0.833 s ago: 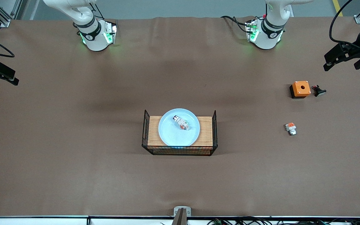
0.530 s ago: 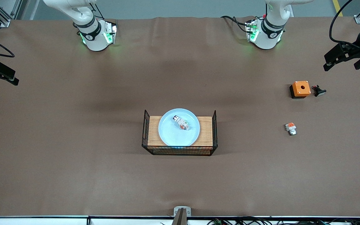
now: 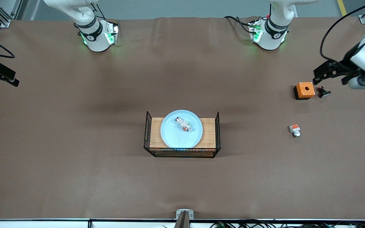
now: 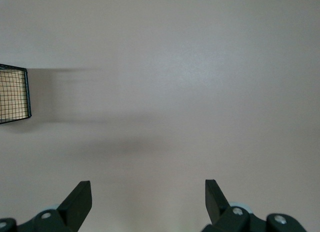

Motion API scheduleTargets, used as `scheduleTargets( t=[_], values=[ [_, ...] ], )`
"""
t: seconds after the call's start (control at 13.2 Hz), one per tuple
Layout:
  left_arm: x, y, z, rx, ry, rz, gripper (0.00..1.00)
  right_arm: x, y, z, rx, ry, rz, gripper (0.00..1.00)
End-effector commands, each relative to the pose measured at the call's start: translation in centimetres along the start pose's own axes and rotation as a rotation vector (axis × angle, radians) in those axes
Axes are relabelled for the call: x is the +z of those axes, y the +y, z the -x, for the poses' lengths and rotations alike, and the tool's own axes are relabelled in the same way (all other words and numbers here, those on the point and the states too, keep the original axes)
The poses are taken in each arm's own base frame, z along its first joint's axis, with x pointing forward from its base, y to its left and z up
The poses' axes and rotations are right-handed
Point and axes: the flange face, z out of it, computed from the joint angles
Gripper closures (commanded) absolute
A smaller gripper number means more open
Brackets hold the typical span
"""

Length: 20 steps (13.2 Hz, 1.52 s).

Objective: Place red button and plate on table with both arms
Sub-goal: 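Move the left gripper over the button on the blue plate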

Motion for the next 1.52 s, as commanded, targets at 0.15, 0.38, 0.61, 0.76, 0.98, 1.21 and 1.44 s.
scheduleTargets(
  t=[0.15,0.38,0.61,0.76,0.98,1.21,1.44],
  values=[
    [0.7,8.0,-2.4,-0.065,0.033,0.053,0.00,-0.5,-0.1,-0.2,-0.014,0.004,0.020,0.00],
    [1.9,13.7,-4.1,-0.147,0.032,0.094,0.00,-0.5,-0.1,-0.2,-0.014,0.004,0.020,0.00],
    [4.3,18.0,-5.4,-0.259,0.072,0.144,0.00,-0.5,-0.1,-0.2,-0.014,0.007,0.020,0.00],
    [5.5,19.5,-6.6,-0.271,0.123,0.188,0.00,-0.5,-0.1,-0.2,-0.012,0.006,0.019,0.00],
    [8.3,22.4,-7.8,-0.336,0.156,0.240,0.00,-0.4,-0.2,-0.3,-0.005,0.006,0.016,0.00],
    [12.2,27.7,-7.4,-0.491,0.138,0.285,0.00,-0.5,0.0,-0.2,0.002,0.006,0.010,0.00],
    [15.3,31.3,-7.5,-0.546,0.160,0.336,0.00,0.2,-1.7,-0.7,-0.026,-0.006,0.013,0.00]
  ],
)
